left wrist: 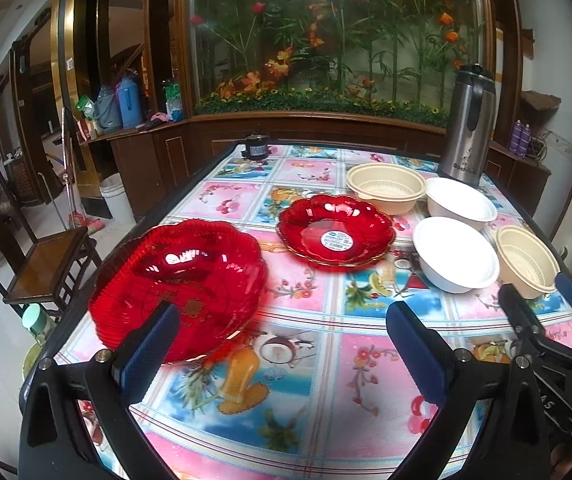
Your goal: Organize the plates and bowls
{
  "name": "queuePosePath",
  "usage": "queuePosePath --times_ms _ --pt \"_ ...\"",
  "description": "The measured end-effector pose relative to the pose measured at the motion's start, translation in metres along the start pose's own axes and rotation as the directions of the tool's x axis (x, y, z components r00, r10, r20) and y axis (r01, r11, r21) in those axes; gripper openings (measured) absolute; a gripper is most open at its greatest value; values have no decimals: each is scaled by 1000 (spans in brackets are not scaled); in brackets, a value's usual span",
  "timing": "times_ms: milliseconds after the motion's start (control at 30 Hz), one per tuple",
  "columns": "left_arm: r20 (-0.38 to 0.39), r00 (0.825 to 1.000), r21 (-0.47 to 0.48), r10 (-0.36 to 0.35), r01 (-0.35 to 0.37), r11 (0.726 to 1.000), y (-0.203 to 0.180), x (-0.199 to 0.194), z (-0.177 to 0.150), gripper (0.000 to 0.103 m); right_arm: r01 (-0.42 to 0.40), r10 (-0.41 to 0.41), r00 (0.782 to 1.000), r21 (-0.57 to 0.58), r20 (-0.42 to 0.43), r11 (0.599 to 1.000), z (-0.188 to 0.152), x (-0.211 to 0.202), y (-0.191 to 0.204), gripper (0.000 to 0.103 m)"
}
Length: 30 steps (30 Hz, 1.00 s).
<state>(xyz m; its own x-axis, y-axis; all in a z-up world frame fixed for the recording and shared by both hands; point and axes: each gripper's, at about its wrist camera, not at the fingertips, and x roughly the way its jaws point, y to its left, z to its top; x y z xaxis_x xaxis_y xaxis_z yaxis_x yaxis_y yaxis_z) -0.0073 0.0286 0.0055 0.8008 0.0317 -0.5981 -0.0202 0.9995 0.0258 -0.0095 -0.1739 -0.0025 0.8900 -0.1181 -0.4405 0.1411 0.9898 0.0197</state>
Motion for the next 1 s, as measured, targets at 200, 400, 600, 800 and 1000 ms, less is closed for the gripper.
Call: queuePosePath --times_ms 200,400,600,800,1000 --pt "-3 1000 -24 27 -28 999 22 2 0 103 -79 79 997 50 1 996 4 2 17 103" --pt "-7 997 -62 79 -79 995 50 5 -3 103 -153 154 988 42 -22 987 6 12 50 103" --pt "-13 992 -95 129 -130 987 76 10 -7 103 -245 251 967 90 -53 965 9 28 78 103" --pt "-19 988 -132 155 -156 979 100 14 -9 103 -272 274 959 37 -67 962 6 30 105 103" --pt "-24 987 -158 160 -162 974 112 16 -13 103 -268 266 961 -6 -73 964 5 27 111 103"
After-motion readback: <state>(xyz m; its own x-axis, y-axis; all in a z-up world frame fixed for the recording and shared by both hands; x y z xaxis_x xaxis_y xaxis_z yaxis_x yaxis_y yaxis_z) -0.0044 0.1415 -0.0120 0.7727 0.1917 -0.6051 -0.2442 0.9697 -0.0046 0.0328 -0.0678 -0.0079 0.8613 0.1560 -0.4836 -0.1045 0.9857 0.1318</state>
